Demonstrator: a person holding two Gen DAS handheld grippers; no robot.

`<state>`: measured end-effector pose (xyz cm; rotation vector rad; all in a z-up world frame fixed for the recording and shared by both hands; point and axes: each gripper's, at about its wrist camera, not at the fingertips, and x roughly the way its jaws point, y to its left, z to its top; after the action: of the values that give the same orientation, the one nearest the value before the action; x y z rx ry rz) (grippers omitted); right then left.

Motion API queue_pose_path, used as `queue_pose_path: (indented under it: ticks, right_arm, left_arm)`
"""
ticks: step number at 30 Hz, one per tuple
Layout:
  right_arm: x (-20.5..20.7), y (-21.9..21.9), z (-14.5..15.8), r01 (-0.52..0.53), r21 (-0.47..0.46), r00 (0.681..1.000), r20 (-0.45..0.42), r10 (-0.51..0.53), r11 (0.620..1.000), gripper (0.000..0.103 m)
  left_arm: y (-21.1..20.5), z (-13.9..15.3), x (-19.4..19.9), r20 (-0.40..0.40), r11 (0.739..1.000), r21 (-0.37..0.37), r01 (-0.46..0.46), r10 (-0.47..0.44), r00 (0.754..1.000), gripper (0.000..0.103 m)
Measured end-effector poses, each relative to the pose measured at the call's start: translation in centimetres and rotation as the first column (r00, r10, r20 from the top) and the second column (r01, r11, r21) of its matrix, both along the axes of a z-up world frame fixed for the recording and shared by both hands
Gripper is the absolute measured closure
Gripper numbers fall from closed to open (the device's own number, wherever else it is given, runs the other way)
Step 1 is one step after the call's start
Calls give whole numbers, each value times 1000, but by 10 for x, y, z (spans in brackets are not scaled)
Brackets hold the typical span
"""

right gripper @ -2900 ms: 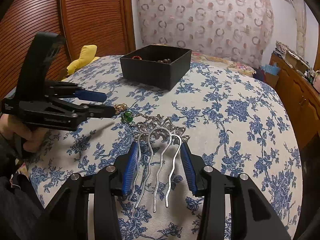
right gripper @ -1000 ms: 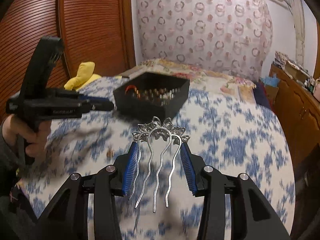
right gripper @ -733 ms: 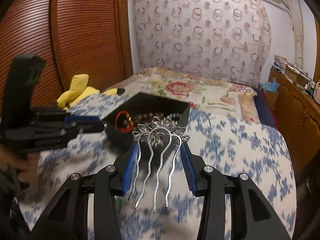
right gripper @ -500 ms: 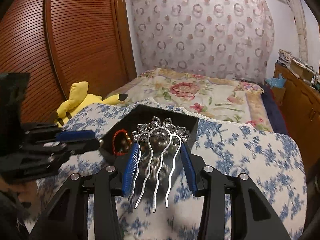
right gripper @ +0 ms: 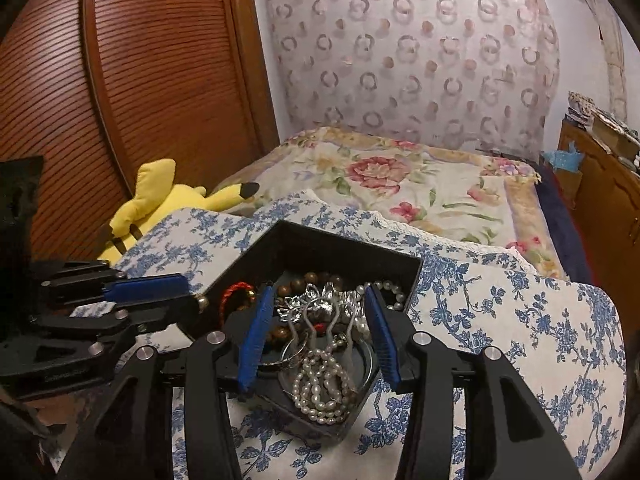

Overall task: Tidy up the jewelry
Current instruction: 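Lower the hair comb and gold ring into the black box and open both tools, then grasp the green bead earring with the right tool while the left tool approaches the gold flower charm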

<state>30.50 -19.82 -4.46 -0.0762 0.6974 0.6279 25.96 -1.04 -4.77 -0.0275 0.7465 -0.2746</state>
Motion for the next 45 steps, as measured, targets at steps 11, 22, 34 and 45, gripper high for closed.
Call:
queue_pose_path:
  ticks: [11, 22, 34, 45]
  right_arm:
    - [-28, -35, 6, 36, -18, 999, 36, -36, 999, 53]
    - [-66, -69, -6, 35, 10, 999, 18, -36, 999, 53]
    - [-124, -45, -40, -120, -75, 991, -64, 115, 990, 67]
    - [-132, -15, -58, -170, -155, 980, -128, 151, 973, 83]
  left_arm:
    - [-12, 4, 23, 6, 1000, -2, -10, 10, 1000, 80]
    - [-10, 5, 3, 42, 999, 27, -43, 42, 998, 15]
    - [1, -20, -40, -6, 995, 95, 26, -26, 1000, 8]
    - [6, -54, -52, -109, 984, 153, 91, -75, 991, 8]
